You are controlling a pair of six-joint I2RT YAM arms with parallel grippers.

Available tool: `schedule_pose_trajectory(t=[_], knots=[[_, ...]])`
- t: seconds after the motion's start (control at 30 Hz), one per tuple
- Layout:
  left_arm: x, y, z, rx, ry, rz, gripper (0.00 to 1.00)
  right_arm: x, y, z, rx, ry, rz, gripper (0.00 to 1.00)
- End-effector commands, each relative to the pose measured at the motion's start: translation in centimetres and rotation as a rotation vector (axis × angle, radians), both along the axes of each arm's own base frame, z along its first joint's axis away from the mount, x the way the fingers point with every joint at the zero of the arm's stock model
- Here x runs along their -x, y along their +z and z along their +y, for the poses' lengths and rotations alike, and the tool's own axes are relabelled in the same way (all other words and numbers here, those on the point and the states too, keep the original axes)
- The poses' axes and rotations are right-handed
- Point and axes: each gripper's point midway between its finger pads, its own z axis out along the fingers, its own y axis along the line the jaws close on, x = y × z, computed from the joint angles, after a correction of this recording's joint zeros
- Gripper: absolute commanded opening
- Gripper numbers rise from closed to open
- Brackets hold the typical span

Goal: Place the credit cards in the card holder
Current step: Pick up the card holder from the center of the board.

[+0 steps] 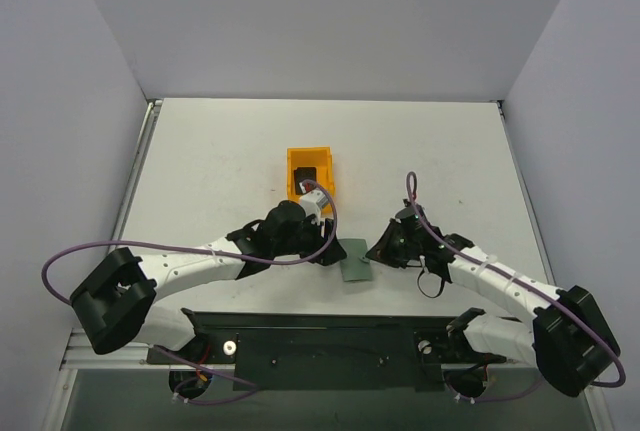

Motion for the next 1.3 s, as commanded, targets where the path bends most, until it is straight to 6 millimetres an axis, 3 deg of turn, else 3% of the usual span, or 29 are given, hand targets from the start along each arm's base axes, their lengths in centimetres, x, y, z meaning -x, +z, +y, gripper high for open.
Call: schedule_pose_trajectory(t=[0.0, 0.2, 0.47, 0.57, 0.6, 0.63, 0.67, 0.7, 0.77, 0.83, 0.87, 0.93, 1.0, 1.17, 1.27], knots=[[-0.8, 1.9, -0.2, 0.021, 0.014, -0.044, 0.61, -1.0, 2.0, 0.4, -0.076, -0.041, -0.063, 0.0], [-0.6, 1.2, -0.6, 0.031, 0.011, -0.019, 0.61, -1.1, 3.3, 0.7, -0.125, -0.037, -0.105, 0.0], [-0.7, 2.5, -2.1, 0.094, -0.022, -0.018, 0.6, -1.1, 3.8, 1.8, -0.193, -0.012, -0.111, 0.0], [-0.6, 2.9, -2.5, 0.115, -0.038, -0.019, 0.45, -1.1, 3.9, 2.0, -0.207, -0.011, -0.111, 0.0], [-0.6, 2.8, -2.6, 0.117, -0.04, -0.017, 0.32, -1.1, 4.0, 2.0, -0.207, -0.012, -0.113, 0.0], [-0.5, 2.8, -2.6, 0.12, -0.044, -0.015, 0.26, -1.1, 3.9, 2.0, -0.204, -0.008, -0.114, 0.0], [-0.5, 2.9, -2.6, 0.122, -0.044, -0.014, 0.12, -1.1, 4.0, 2.0, -0.205, -0.008, -0.117, 0.0], [-0.4, 2.8, -2.6, 0.122, -0.048, -0.01, 0.05, -1.1, 4.0, 2.0, -0.204, -0.007, -0.117, 0.0], [-0.3, 2.9, -2.6, 0.124, -0.051, -0.011, 0.0, -1.2, 4.5, 2.0, -0.205, 0.005, -0.129, 0.0], [-0.3, 3.3, -2.6, 0.132, -0.051, -0.021, 0.0, -1.3, 5.2, 1.9, -0.196, 0.016, -0.145, 0.09], [-0.3, 3.5, -2.5, 0.132, -0.048, -0.027, 0.0, -1.3, 5.4, 1.7, -0.185, 0.02, -0.153, 0.24], [-0.6, 3.5, -2.0, 0.111, -0.02, -0.034, 0.0, -1.5, 6.1, 1.0, -0.146, 0.014, -0.178, 0.42], [-1.0, 3.4, -1.5, 0.062, 0.009, -0.055, 0.0, -1.4, 6.6, 0.2, -0.111, 0.001, -0.195, 0.52], [-2.1, 3.4, -0.6, -0.04, 0.084, -0.117, 0.0, -1.6, 8.5, 1.2, -0.154, 0.042, -0.224, 0.56], [-2.0, 3.2, -0.7, -0.043, 0.084, -0.11, 0.0, -1.3, 8.3, 2.2, -0.18, 0.075, -0.195, 0.47]])
